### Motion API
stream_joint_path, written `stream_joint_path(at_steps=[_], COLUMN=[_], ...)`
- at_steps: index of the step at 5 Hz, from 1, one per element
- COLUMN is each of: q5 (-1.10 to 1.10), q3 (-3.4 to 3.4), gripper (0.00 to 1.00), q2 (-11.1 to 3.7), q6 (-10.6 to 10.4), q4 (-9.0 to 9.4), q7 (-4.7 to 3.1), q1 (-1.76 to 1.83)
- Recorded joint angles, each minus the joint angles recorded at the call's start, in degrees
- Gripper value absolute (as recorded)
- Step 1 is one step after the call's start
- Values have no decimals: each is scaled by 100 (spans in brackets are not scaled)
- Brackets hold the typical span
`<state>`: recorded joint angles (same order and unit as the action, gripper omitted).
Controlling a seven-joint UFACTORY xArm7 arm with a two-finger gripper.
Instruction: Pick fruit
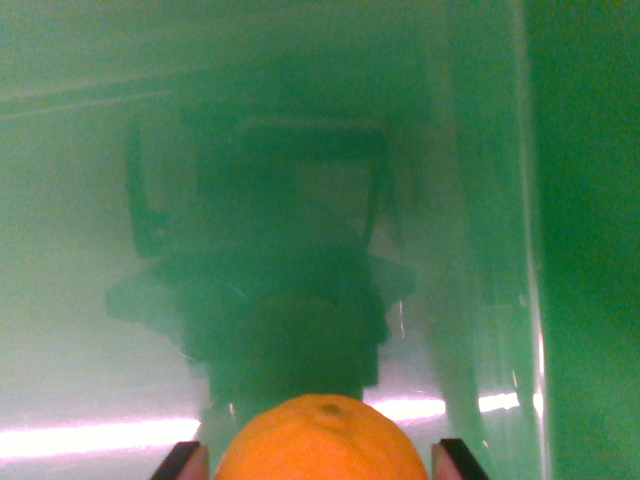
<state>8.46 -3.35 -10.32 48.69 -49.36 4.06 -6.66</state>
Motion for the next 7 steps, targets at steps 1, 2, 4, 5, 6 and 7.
stream_joint_path(at_steps=[1, 2, 4, 5, 6, 7], q5=[0, -9, -19, -19, -30, -30], q3=[0, 4, 8, 8, 12, 12], gripper=[100, 100, 100, 100, 100, 100], q2=[0, 92, 196, 196, 309, 309], q6=[0, 199, 424, 424, 667, 667], q4=[0, -108, -230, -230, -361, -361], q7=[0, -21, -45, -45, -70, -70], q1=[0, 3, 5, 5, 8, 8])
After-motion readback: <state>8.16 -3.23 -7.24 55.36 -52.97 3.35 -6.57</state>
